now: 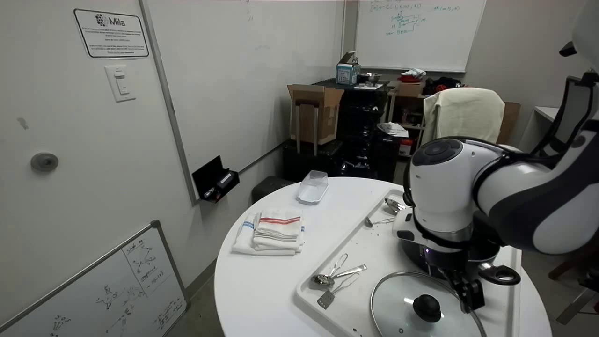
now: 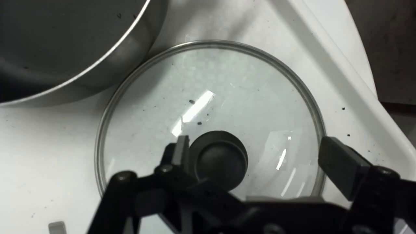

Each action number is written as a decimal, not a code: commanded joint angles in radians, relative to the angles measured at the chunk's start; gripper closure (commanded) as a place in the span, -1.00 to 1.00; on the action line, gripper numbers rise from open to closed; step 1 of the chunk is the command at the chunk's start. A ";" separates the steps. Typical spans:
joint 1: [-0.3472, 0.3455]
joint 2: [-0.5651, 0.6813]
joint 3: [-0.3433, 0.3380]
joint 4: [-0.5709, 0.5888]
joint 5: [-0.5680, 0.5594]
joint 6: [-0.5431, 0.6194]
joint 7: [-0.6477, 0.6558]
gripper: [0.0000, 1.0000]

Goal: Place the lid on the pot

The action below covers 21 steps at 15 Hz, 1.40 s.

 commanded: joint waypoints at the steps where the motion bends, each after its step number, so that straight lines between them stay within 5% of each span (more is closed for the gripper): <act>1: 0.023 0.089 -0.026 0.082 -0.046 0.030 0.034 -1.00; 11: 0.046 0.196 -0.021 0.189 -0.045 0.033 0.029 -1.00; 21: 0.047 0.197 -0.033 0.174 -0.048 0.032 0.031 -1.00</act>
